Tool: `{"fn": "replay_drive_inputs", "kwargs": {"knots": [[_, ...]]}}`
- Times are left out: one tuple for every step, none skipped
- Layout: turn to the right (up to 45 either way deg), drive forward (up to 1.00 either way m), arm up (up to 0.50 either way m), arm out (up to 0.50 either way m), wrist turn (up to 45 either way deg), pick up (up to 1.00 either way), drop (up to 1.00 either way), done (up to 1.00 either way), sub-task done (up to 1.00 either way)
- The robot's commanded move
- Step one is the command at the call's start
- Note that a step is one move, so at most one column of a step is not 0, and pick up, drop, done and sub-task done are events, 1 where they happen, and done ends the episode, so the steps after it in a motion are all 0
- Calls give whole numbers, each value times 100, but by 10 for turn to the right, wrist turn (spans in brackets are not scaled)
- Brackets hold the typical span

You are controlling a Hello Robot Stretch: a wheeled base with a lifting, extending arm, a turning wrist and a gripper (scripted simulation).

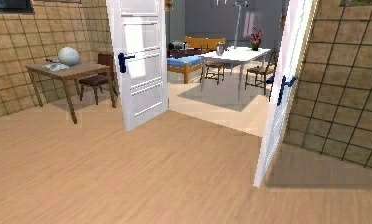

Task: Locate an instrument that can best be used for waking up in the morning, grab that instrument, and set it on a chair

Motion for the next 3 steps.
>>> {"fn": "replay_drive_inputs", "kwargs": {"knots": [[0,0,0,0,360,0,0,0,0],[0,0,-30,0,0,0,0,0,0],[0,0,0,0,0,100,0,0,0]]}}
